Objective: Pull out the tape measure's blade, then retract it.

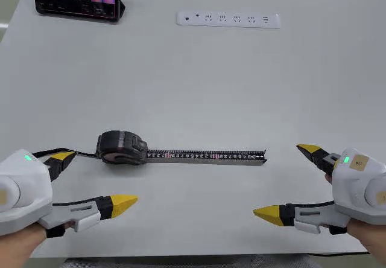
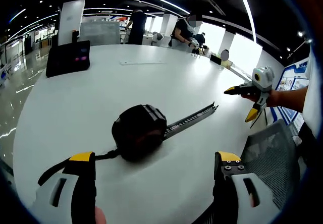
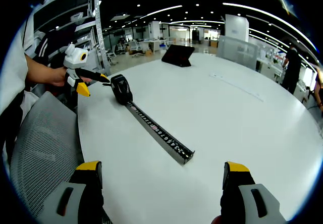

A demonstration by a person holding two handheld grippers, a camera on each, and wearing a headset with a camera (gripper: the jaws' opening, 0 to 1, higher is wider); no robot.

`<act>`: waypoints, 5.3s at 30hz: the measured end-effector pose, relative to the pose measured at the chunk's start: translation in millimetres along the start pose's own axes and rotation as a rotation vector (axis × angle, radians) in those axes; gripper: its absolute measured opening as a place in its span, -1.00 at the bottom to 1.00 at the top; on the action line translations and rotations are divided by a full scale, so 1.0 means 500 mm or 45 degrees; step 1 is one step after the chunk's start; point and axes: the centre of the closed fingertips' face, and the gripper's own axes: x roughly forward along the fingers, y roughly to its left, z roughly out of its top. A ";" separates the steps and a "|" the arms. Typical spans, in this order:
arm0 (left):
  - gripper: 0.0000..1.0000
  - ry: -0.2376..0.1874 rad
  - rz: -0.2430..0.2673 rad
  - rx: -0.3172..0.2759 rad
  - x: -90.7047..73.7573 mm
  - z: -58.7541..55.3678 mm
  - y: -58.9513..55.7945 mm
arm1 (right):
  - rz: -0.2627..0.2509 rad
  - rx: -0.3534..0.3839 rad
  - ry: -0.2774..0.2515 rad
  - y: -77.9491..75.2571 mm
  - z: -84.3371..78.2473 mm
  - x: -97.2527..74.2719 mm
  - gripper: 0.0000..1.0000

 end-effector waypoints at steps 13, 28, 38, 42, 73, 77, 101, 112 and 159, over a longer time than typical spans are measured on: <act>0.88 -0.012 -0.010 -0.033 0.034 0.014 -0.014 | -0.008 -0.002 0.002 -0.006 0.000 -0.004 0.96; 0.86 -0.051 -0.022 -0.101 0.062 0.030 -0.024 | -0.008 -0.003 -0.001 -0.006 0.002 -0.002 0.95; 0.83 -0.077 0.017 -0.146 0.066 0.036 -0.017 | -0.007 -0.001 0.000 -0.006 0.001 -0.001 0.95; 0.75 -0.086 0.049 -0.163 0.068 0.038 -0.010 | -0.008 -0.011 0.015 -0.008 -0.002 0.001 0.93; 0.62 -0.125 0.301 -0.210 0.103 0.040 0.020 | 0.054 -0.170 0.129 -0.047 0.002 0.030 0.44; 0.56 -0.132 0.345 -0.219 0.105 0.038 0.030 | 0.058 -0.174 0.135 -0.051 0.001 0.034 0.44; 0.31 -0.142 0.457 -0.299 0.113 0.032 0.061 | 0.059 -0.186 0.133 -0.053 0.002 0.042 0.27; 0.22 -0.132 0.469 -0.306 0.113 0.027 0.066 | 0.078 -0.205 0.145 -0.048 0.001 0.047 0.18; 0.24 -0.115 0.466 -0.314 0.118 0.024 0.068 | 0.361 -0.548 0.442 -0.073 -0.034 0.114 -0.55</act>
